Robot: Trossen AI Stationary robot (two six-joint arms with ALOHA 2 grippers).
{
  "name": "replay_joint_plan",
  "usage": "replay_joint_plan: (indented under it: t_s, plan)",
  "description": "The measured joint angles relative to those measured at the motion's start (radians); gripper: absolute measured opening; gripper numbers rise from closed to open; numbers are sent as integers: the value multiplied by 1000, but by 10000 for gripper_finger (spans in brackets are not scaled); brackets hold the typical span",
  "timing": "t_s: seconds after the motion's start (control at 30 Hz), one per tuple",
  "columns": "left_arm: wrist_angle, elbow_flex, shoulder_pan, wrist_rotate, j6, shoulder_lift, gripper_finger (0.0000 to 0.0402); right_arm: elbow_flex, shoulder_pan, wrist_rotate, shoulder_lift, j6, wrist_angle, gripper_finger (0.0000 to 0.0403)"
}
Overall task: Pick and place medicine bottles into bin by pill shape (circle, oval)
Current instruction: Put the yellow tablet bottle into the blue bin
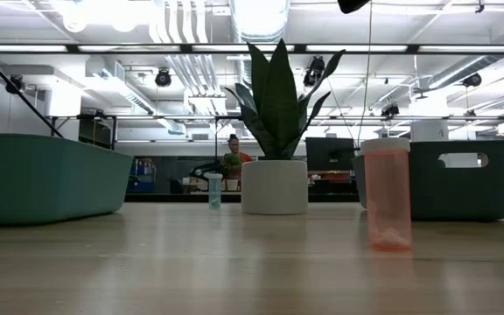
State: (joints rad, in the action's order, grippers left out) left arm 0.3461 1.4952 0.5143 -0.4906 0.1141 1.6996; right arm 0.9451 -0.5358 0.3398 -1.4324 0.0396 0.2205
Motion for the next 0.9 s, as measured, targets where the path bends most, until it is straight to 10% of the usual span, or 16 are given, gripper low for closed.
replay_joint_plan:
  t_s: [0.57, 0.9]
  plan:
    - [-21, -71, 3, -24, -107, -85, 221, -184, 0, 26, 158, 48, 122, 98]
    - [-548, -281, -30, -44, -195, -86, 221, -308, 0, 36, 164, 145, 473, 98]
